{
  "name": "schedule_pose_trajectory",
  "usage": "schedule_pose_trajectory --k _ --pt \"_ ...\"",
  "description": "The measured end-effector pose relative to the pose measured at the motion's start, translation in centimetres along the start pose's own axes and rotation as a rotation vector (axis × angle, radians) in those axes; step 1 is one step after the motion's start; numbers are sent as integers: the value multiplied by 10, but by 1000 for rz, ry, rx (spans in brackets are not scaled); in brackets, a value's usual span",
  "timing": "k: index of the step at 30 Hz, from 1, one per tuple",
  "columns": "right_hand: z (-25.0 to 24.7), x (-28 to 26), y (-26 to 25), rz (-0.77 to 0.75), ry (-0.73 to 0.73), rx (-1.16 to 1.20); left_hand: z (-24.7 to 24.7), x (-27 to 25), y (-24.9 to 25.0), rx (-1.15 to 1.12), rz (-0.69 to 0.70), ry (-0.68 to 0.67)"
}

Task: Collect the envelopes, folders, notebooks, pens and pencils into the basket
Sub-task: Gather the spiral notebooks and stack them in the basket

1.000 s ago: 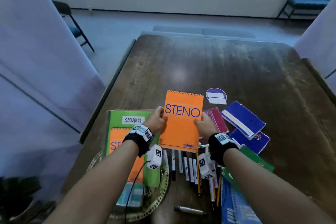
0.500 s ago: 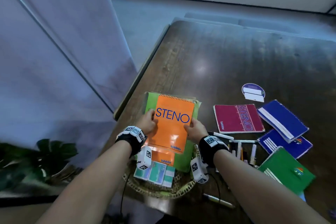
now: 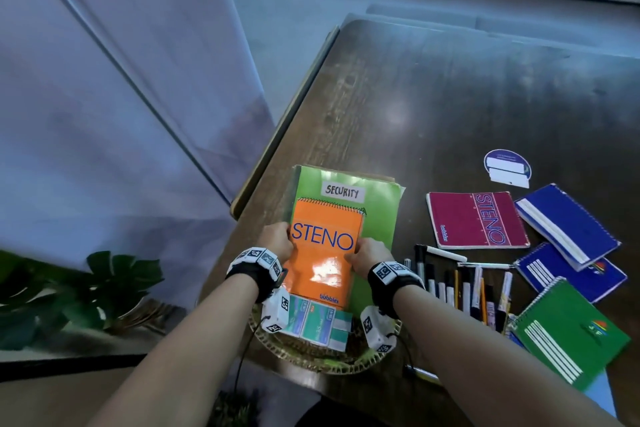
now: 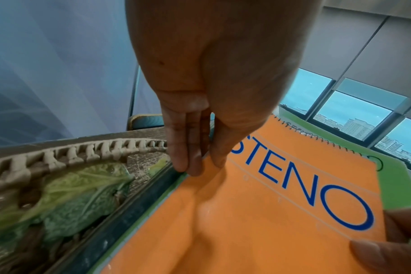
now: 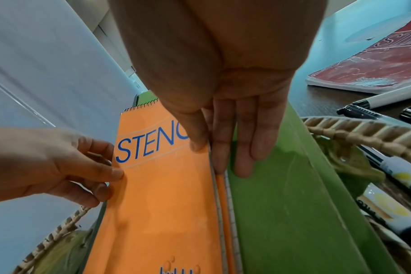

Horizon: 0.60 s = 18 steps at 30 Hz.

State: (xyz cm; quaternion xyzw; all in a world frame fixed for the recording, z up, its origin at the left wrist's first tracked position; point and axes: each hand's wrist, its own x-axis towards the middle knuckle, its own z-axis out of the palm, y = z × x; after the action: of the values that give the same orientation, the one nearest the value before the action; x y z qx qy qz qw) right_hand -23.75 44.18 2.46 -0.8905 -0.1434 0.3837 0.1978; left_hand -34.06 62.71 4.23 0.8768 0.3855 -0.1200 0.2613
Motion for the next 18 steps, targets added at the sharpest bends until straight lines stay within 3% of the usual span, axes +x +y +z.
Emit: schedule_pose_trajectory --k 7,14,18 --pt "-2 3 -4 15 -12 -33 -4 -4 14 49 -28 48" --pt "-4 -1 5 26 -26 -26 -13 0 22 306 -47 -110" --pt "-19 -1 14 33 24 8 -11 -1 44 280 -15 -212"
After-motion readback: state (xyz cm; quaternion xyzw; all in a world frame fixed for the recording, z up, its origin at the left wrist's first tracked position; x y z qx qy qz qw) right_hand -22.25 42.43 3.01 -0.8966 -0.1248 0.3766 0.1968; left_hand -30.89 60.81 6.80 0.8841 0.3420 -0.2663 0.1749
